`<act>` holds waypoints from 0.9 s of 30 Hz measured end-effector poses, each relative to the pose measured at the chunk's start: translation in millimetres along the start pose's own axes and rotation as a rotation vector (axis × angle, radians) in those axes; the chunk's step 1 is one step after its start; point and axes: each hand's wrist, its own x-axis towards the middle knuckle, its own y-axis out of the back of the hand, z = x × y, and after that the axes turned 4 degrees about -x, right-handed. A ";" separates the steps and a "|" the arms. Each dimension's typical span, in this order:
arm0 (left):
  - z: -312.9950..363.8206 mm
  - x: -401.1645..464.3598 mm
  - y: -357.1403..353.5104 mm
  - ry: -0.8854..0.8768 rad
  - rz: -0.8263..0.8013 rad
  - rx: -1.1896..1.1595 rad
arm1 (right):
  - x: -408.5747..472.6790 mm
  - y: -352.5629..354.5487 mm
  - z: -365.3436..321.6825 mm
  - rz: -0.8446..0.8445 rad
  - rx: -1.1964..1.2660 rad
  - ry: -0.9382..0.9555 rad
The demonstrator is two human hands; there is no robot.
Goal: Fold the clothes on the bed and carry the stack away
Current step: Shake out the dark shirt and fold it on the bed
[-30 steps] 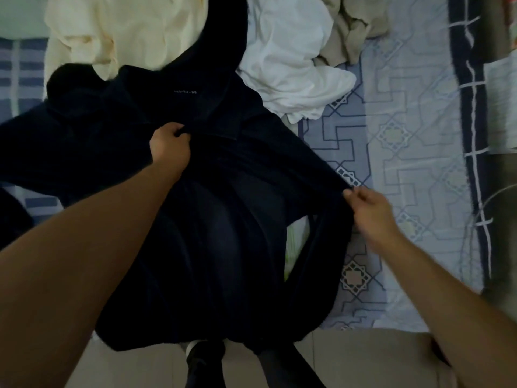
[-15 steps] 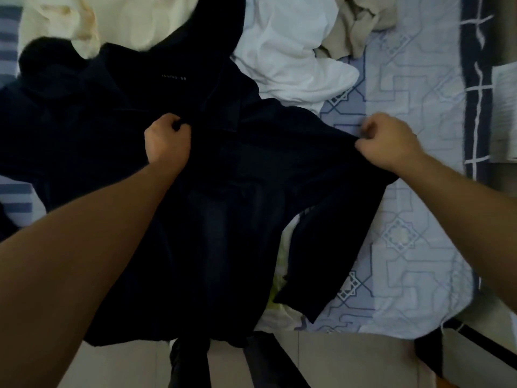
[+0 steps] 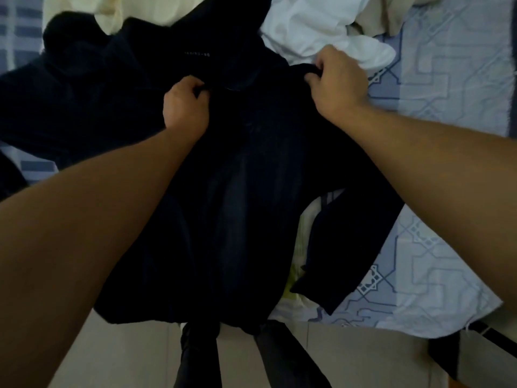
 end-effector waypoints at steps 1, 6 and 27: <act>-1.1 -0.7 -0.7 0.025 0.002 -0.028 | -8.0 -0.5 3.3 0.008 -0.008 0.000; -17.3 -46.7 10.0 0.185 -0.018 -0.257 | -104.4 17.6 44.3 0.216 0.048 -0.059; -125.8 -323.5 27.2 0.582 -0.562 -0.473 | -323.6 57.5 168.5 0.098 0.184 -0.866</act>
